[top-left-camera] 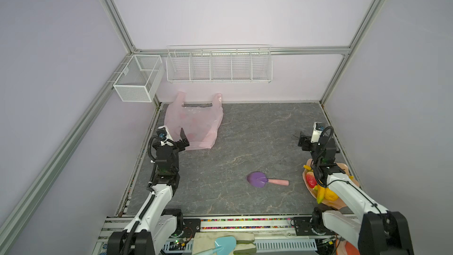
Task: Place the fruits into the plastic bag
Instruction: Move the plastic bag to the center of the table.
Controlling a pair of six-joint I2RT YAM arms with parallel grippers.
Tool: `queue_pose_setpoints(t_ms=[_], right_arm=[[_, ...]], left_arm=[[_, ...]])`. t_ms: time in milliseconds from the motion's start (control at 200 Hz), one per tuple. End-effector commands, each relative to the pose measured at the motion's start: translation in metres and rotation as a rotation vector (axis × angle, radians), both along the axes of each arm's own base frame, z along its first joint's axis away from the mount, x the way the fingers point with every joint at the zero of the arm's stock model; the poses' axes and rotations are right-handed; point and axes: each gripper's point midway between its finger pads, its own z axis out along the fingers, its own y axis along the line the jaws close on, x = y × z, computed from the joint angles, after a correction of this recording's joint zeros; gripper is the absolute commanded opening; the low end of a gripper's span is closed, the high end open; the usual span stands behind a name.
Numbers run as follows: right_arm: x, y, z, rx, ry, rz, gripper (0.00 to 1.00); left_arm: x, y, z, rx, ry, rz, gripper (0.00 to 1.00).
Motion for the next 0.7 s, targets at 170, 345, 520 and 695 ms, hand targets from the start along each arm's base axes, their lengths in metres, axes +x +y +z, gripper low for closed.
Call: queue_pose_setpoints(t_ms=[170,345,520,695], right_arm=[[-0.073,0.007,0.012,0.223,0.176,-0.021,0.88],[-0.115,0.008,-0.006,0.323,0.407,-0.085,0.88],[-0.138,0.020,-0.018,0.406,0.533,-0.073,0.88],[-0.145,0.046,-0.014,0.469,0.571,0.063,0.88]], left_arm=[[-0.053,-0.034,0.032,-0.177,0.101,-0.153,1.00],[-0.075,-0.060,0.029,-0.269,0.217,-0.283,1.00],[-0.087,-0.086,0.019,-0.350,0.340,-0.396,1.00],[-0.090,-0.107,0.014,-0.395,0.420,-0.479,1.00]])
